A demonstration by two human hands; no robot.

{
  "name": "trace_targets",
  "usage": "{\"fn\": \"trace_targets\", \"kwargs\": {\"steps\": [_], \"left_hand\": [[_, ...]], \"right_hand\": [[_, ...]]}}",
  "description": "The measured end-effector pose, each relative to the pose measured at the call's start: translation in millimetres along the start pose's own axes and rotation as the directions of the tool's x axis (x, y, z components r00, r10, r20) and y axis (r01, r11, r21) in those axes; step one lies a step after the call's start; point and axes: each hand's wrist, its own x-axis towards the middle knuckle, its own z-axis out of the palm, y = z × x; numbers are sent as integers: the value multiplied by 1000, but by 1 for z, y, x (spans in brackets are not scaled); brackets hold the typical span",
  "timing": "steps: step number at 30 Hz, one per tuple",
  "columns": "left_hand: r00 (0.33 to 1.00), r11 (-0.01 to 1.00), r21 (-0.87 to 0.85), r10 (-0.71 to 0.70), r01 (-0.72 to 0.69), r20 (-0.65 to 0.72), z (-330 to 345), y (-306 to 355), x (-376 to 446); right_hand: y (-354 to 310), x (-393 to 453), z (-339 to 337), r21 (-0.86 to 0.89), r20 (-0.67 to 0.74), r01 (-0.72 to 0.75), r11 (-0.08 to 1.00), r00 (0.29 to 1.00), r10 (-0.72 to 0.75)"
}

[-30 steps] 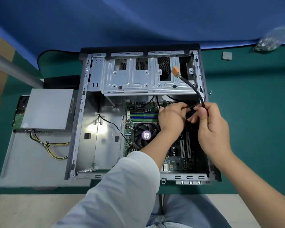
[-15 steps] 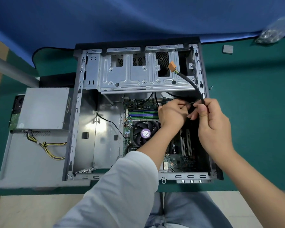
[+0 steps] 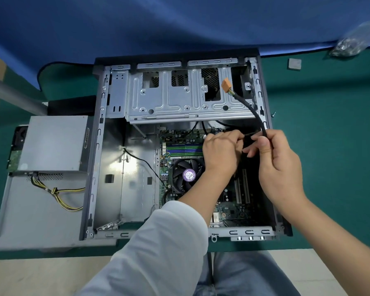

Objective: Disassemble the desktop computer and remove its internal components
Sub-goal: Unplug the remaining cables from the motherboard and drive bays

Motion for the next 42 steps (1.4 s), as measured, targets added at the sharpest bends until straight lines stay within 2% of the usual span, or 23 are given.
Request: {"fn": "trace_targets", "kwargs": {"steps": [6, 13, 17, 20, 23, 26, 30, 34, 39, 41, 42], "left_hand": [[992, 1000, -3, 12, -12, 125, 1, 2, 8], [970, 950, -200, -223, 239, 98, 9, -5, 4], [973, 949, -222, -205, 223, 104, 7, -6, 7], [963, 938, -249, -197, 240, 185, 4, -9, 8], [917, 875, -318, -277, 364, 287, 3, -8, 12], [902, 861, -296, -342, 413, 264, 4, -6, 14], [899, 812, -391, -359, 434, 253, 5, -5, 12], [889, 793, -416, -339, 445, 307, 2, -7, 12], [853, 708, -479, -393, 520, 345, 1, -3, 12], [855, 719, -466, -399, 515, 330, 1, -2, 12], [871, 762, -429, -383, 486, 308, 1, -2, 12]], "right_hand": [[-3, 0, 3, 10, 1, -20, 1000, 1000, 20], [-4, 0, 1, 14, 5, -45, 999, 999, 44], [-3, 1, 2, 17, 10, -50, 999, 999, 49], [-4, 1, 3, 16, 4, -37, 999, 999, 37], [-3, 1, 3, 14, 3, -47, 999, 999, 47], [-2, 0, 3, 13, 10, -60, 998, 998, 60], [-2, 0, 2, 34, 17, -59, 998, 998, 58], [-1, 1, 2, 33, 14, -46, 998, 999, 46], [0, 2, 2, 55, 18, -52, 997, 999, 51], [-1, 2, 2, 50, 19, -44, 998, 999, 43], [-1, 2, 1, 50, 20, -43, 998, 999, 42]]}}
